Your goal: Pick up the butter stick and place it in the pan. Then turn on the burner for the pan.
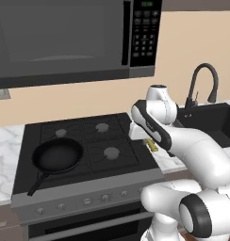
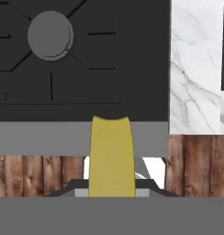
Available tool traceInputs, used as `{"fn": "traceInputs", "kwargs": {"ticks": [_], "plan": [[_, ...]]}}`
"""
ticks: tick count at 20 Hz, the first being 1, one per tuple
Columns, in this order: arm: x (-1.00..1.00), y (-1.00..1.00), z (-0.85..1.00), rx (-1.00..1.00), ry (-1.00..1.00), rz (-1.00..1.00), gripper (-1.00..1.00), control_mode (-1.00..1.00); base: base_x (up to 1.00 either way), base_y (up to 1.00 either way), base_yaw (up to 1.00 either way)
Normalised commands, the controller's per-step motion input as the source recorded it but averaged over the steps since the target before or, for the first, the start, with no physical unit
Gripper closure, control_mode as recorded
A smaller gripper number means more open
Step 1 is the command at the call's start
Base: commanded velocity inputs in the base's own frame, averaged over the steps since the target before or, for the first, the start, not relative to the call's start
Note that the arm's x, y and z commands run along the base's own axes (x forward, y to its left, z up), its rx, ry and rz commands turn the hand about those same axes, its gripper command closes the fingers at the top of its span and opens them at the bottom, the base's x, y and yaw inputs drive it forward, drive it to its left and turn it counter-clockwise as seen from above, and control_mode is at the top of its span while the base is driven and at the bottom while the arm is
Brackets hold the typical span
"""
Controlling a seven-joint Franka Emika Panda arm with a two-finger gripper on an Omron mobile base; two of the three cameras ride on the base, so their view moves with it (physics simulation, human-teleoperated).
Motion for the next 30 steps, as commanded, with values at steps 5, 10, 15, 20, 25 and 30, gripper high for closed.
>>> {"fn": "traceInputs", "kwargs": {"ticks": [5,10,15,20,25,30], "plan": [[0.02,0.0,0.0,0.0,0.0,0.0,1.0,-1.0,0.0,0.0,0.0],[0.02,0.0,0.0,0.0,0.0,0.0,1.0,-1.0,0.0,0.0,0.0],[0.02,0.25,0.0,0.0,0.0,0.05,1.0,-1.0,0.0,0.0,0.0],[0.0,0.71,-0.07,-0.01,0.04,0.14,1.0,-1.0,0.0,0.0,0.0],[0.0,0.96,-0.18,-0.02,0.11,0.12,1.0,-1.0,0.0,0.0,0.0],[0.0,0.98,-0.21,0.0,0.09,0.08,1.0,-1.0,0.0,0.0,0.0]]}}
